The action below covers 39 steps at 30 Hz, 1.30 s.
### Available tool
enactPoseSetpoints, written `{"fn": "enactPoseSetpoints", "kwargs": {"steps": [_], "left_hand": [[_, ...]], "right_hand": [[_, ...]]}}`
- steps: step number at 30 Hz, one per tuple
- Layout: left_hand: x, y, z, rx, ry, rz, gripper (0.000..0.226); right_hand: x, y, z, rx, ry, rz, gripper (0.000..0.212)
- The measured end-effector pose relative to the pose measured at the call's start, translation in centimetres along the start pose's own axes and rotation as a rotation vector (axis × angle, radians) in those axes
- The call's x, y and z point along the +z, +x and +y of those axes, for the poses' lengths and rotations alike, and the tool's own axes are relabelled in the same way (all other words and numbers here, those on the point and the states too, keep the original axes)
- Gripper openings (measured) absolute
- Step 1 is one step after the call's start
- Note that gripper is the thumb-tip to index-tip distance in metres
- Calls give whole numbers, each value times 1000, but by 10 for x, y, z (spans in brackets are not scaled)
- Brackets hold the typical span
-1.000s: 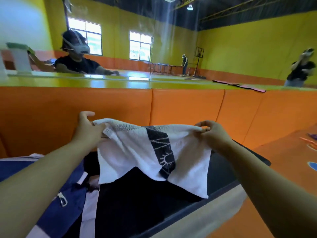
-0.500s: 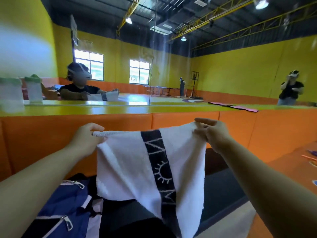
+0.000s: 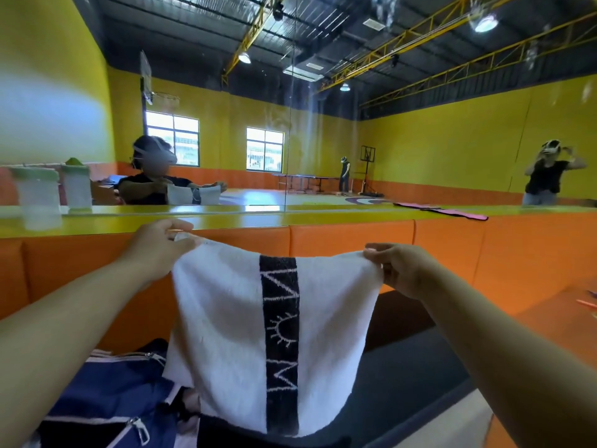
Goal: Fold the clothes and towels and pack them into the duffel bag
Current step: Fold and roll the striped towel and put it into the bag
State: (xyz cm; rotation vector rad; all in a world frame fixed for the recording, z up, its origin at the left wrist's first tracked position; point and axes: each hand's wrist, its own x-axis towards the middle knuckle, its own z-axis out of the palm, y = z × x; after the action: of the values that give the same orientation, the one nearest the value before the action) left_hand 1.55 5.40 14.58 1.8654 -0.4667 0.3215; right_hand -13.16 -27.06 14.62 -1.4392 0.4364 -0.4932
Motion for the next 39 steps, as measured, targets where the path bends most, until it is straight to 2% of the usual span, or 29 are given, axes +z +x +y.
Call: {"fn": "enactPoseSetpoints", "kwargs": {"steps": [3, 8, 11, 15, 18, 20, 24, 27, 32, 39], "left_hand": [[-3, -3, 1, 20, -8, 12, 40], [-3, -6, 0, 52, 28, 17, 38], [-3, -6, 0, 69, 57, 53, 34], [-5, -5, -1, 75, 65, 52, 33], [-5, -5, 2, 81, 37, 15, 38], [-6, -6, 3, 82, 41, -18, 42], [-8, -6, 7, 106, 99, -14, 40], [-6, -7, 10, 118, 152, -10, 38], [-4, -13, 16, 145, 226, -2, 28], [-9, -27, 23, 181, 268, -12, 22]], "right_hand": [[-5, -5, 3, 104, -2, -75, 37], [-5, -11, 8, 157, 63, -216, 41], [-3, -9, 4, 147, 154, -185, 45], [-5, -9, -6, 119, 186, -115, 38], [-4, -14, -12, 81, 132, -124, 25], [-4, -16, -14, 58, 47, -131, 27], [-10, -21, -16, -81, -200, -44, 11], [-14, -24, -16, -194, -336, 48, 13], [-21, -29, -17, -356, -467, 109, 12], [-34, -45, -29, -528, -377, 121, 20]]}}
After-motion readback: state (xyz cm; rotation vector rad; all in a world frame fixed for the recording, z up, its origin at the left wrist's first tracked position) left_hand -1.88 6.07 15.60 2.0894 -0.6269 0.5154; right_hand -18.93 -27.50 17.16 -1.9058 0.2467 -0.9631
